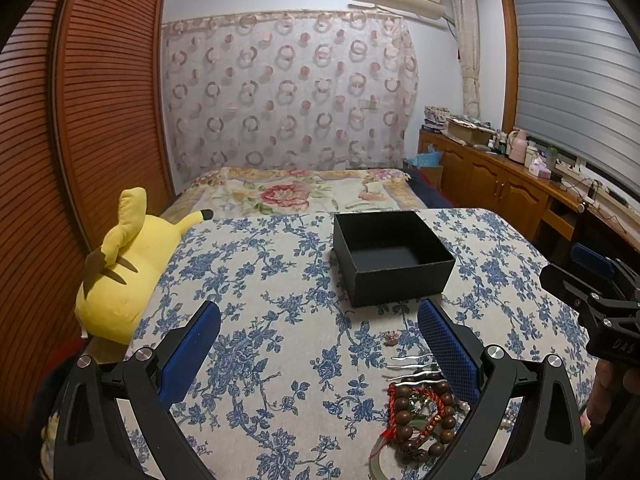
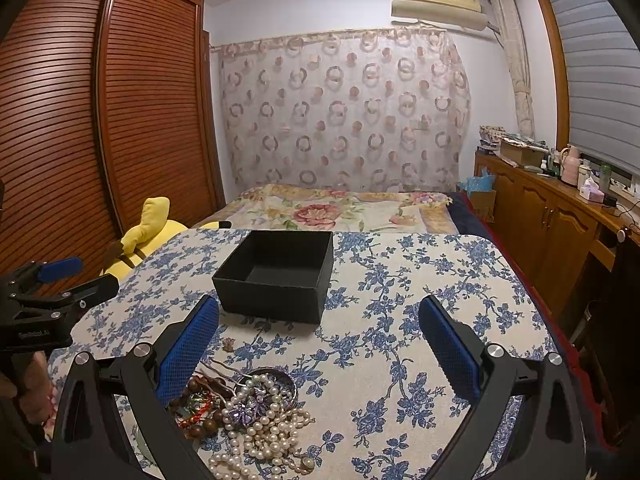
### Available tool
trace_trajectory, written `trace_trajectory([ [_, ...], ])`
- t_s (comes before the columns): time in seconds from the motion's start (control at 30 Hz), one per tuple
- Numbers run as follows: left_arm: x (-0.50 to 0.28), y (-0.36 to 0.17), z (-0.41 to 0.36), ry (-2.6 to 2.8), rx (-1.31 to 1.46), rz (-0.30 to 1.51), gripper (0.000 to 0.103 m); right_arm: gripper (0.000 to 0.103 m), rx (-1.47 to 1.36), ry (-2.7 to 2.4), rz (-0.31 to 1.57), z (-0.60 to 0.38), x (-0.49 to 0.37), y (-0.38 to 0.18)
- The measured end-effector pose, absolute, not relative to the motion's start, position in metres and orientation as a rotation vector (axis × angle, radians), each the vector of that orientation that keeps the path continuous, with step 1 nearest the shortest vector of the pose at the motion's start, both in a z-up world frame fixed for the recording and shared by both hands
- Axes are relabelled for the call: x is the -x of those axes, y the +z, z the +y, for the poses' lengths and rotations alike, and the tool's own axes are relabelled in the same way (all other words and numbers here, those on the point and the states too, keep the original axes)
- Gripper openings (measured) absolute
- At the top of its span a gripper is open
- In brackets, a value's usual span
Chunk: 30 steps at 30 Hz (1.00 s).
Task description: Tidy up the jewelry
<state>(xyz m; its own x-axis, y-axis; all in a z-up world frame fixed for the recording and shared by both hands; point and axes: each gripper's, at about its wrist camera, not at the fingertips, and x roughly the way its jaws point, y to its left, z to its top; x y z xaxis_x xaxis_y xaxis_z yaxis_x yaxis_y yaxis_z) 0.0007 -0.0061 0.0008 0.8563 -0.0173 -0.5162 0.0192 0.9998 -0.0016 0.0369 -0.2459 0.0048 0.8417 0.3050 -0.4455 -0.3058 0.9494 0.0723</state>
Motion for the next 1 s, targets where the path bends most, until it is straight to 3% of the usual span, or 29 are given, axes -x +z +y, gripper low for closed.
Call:
trace_trajectory([
  [1.0, -0.0004, 0.0009, -0.0055, -0.020, -0.001, 0.542, 0.095, 0.101, -0.001, 0.325, 0.463, -0.2460, -0.0367, 0.0029],
])
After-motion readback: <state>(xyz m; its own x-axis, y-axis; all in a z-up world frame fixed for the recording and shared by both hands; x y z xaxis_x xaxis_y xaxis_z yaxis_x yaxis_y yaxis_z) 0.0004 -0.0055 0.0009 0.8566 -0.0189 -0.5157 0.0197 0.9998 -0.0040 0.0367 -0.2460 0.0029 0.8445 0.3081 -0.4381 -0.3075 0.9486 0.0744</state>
